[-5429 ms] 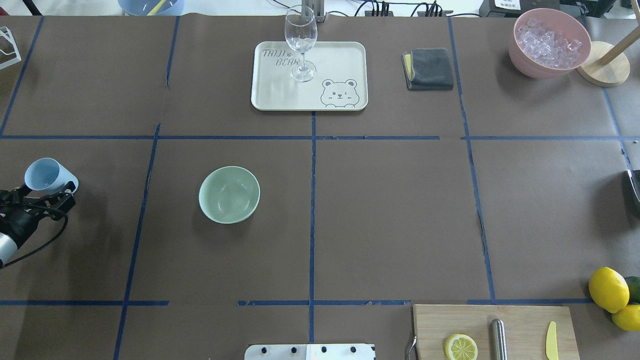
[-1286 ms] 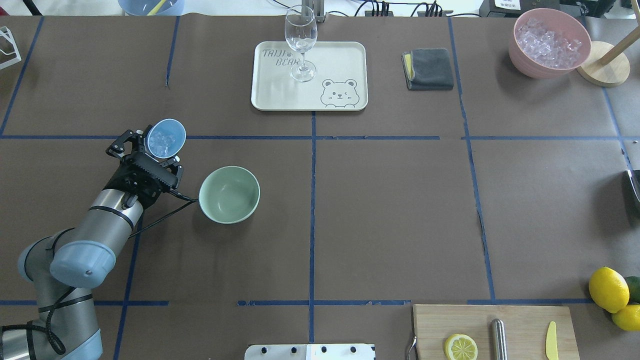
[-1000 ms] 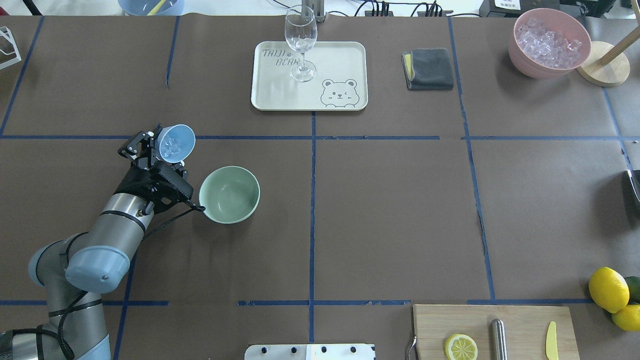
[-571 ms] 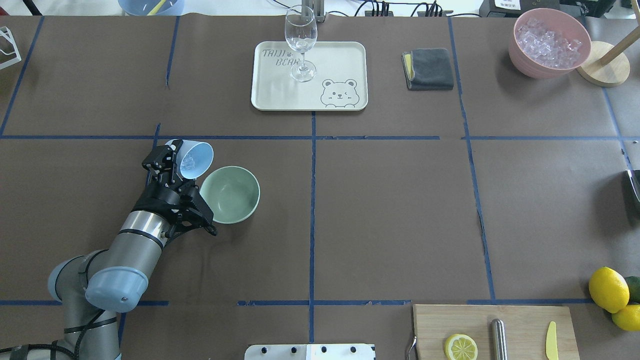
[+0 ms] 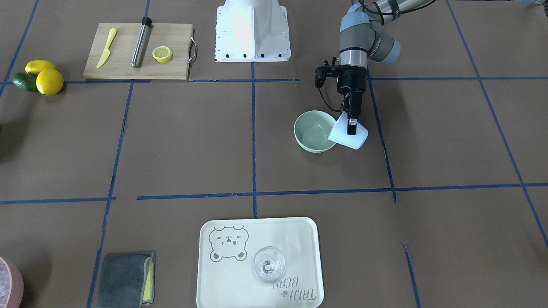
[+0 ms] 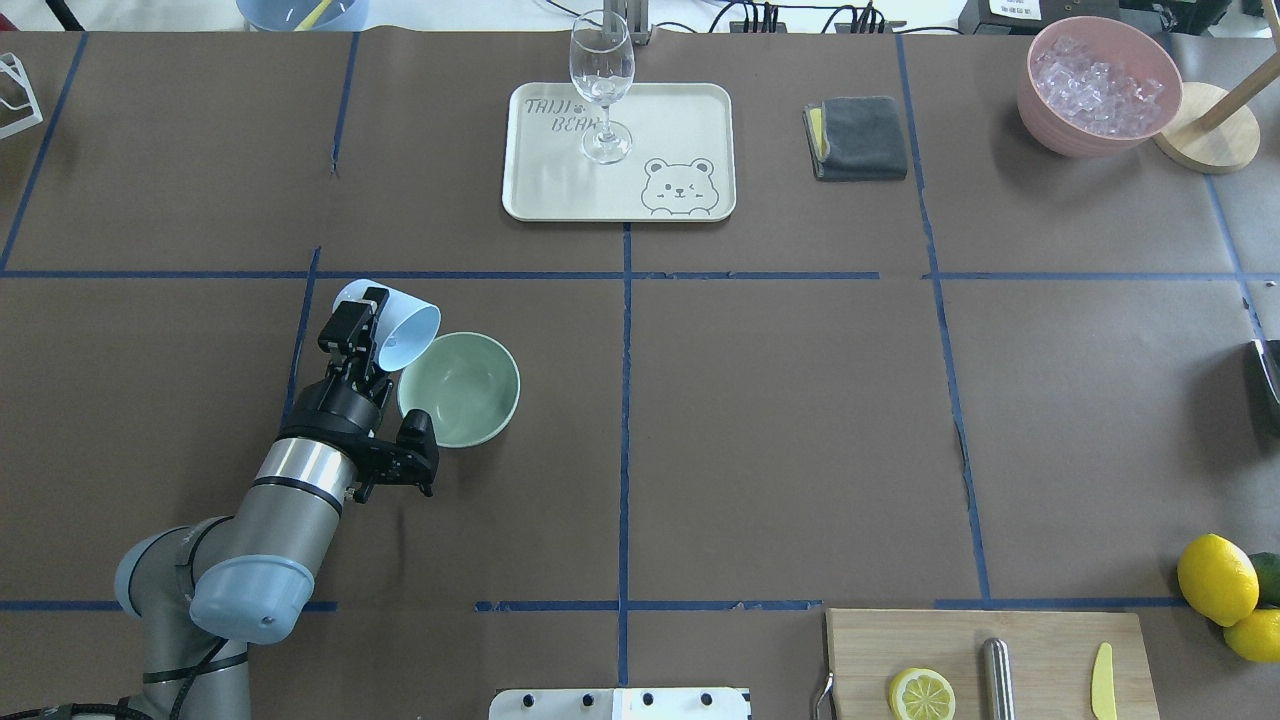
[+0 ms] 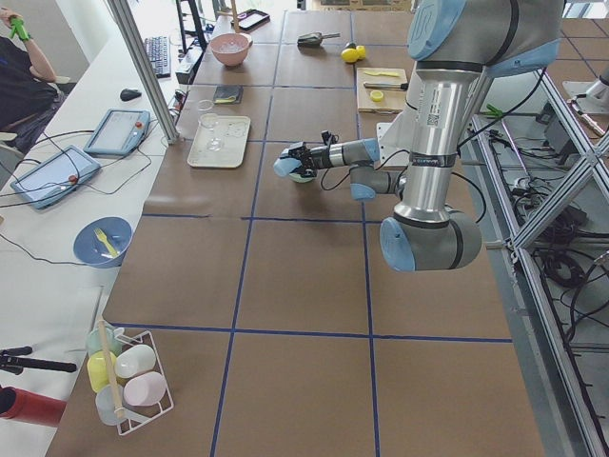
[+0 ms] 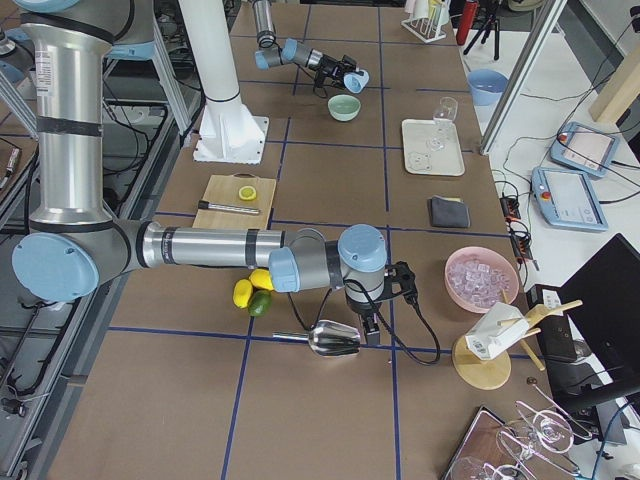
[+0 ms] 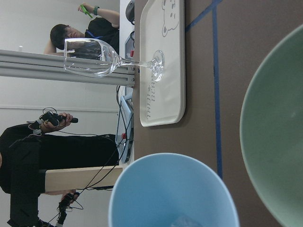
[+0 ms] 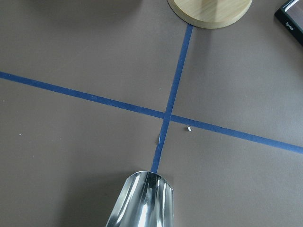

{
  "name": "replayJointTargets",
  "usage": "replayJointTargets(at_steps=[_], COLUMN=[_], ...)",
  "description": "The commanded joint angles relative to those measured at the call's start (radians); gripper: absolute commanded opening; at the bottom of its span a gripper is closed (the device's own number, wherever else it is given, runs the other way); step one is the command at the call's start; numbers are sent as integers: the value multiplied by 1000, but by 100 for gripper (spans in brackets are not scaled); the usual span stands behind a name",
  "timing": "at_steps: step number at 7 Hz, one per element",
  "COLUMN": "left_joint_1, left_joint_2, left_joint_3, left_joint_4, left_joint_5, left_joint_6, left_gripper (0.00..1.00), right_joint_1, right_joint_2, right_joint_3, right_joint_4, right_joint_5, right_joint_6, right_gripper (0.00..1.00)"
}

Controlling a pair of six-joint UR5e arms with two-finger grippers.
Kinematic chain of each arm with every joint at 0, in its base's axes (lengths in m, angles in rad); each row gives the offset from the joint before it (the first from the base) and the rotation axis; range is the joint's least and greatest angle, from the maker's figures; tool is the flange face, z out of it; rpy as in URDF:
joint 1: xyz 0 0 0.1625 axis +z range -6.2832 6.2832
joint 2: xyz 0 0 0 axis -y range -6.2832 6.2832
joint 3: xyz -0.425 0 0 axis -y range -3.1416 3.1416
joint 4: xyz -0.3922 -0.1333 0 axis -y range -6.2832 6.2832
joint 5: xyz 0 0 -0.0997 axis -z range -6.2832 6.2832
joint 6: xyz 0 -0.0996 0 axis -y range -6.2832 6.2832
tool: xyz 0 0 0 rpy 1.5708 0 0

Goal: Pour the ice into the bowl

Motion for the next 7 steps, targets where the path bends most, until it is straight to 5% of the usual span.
replayJointTargets(at_steps=[1, 4, 7], left_joint_1=[24, 27, 27], left_joint_2=[-3, -23, -25], left_joint_3=[1, 5, 5], left_joint_4=[-1, 0, -1], left_joint_5=[40, 71, 71], left_joint_6=[180, 404, 416], left_gripper=[0, 0, 0], right_joint_1=[0, 0, 0], right_joint_2=[0, 0, -1], right_joint_3=[-3, -3, -3], right_joint_4=[-1, -1, -1], right_joint_5=[0, 0, 0], right_joint_6=[0, 2, 2], right_gripper=[100, 100, 100])
